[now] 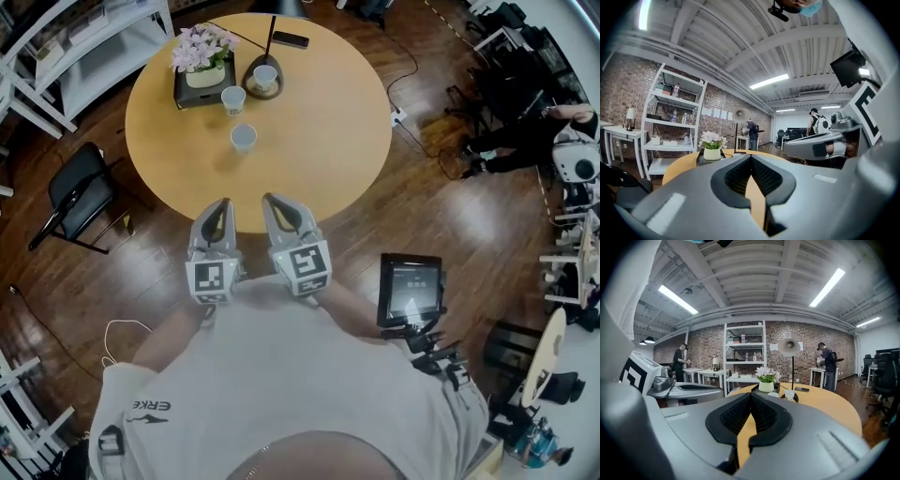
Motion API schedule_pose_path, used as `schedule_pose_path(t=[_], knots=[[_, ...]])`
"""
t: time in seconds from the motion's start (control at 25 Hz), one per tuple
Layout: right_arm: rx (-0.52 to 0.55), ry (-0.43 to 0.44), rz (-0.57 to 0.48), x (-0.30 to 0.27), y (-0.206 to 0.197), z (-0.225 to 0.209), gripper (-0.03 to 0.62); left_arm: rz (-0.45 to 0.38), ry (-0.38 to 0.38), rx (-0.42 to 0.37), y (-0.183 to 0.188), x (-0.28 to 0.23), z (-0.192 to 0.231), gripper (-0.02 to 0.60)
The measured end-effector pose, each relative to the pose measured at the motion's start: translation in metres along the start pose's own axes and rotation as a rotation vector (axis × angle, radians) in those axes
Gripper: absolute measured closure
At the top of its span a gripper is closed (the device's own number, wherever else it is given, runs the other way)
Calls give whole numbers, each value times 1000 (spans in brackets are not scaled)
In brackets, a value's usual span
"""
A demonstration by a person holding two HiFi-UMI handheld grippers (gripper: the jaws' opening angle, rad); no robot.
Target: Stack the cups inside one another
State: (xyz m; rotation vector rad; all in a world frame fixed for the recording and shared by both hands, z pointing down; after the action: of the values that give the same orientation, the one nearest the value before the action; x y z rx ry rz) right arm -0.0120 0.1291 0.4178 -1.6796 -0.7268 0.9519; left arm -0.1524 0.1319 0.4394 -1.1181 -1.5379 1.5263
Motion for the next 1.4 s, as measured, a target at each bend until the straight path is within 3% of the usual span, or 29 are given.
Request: schedule_pose_path(t=[0.36, 0.8, 1.4], knots=[[-10, -98, 20, -44, 3, -12, 580, 7, -68, -8, -8, -48, 41, 580], [-15, -52, 65, -94, 7, -63, 580, 80, -44, -41, -15, -116, 48, 580], [-65, 27, 249, -160, -50, -119, 580, 323, 0, -73, -96, -175, 49, 580]])
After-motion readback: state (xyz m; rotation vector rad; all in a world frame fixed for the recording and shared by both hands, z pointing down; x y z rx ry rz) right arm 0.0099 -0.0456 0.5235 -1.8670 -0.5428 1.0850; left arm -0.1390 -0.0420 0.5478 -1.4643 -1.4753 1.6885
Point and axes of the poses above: the fingertips, and each gripper's own axes: x backward along the fingers, z to its left, y out of its top, the point moved 7 cm from there along x, backward along the fingers, and after that the axes turned 8 degrees about -x, right-handed, at the moved point
